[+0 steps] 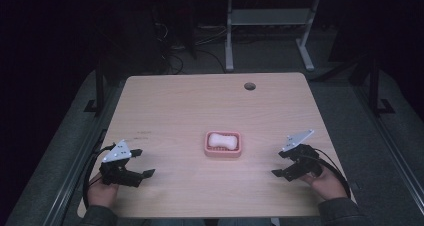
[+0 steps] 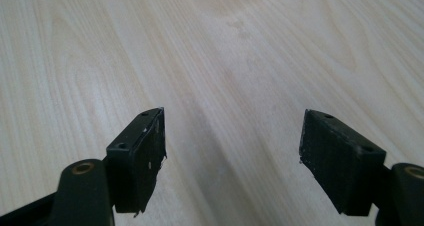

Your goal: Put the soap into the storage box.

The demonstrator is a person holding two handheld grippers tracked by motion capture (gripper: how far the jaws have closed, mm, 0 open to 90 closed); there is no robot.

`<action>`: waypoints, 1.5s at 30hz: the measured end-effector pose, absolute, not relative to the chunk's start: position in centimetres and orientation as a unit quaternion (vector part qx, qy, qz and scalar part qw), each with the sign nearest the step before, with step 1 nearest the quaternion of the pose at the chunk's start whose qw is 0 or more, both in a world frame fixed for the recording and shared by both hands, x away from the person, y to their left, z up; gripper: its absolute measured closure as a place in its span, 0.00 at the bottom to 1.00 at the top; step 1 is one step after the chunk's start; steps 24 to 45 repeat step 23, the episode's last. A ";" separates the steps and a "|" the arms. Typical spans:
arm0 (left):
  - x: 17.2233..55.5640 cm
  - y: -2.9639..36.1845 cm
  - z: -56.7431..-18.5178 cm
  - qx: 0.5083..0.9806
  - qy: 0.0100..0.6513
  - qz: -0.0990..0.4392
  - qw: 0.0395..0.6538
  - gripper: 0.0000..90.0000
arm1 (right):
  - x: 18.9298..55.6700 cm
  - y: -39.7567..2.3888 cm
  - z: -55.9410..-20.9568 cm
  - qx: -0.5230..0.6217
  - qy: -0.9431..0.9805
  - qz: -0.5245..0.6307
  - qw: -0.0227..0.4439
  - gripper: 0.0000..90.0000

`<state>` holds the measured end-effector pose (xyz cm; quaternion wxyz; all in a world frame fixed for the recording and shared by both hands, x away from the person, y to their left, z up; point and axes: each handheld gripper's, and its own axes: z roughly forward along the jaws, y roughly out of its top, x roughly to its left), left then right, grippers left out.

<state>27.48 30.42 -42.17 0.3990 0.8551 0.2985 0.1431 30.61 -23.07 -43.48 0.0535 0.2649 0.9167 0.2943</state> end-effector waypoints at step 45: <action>27.5 30.3 -42.2 0.858 0.292 0.144 0.399 0.16 | 25.6 -26.0 -44.3 0.304 0.895 0.316 0.088 0.27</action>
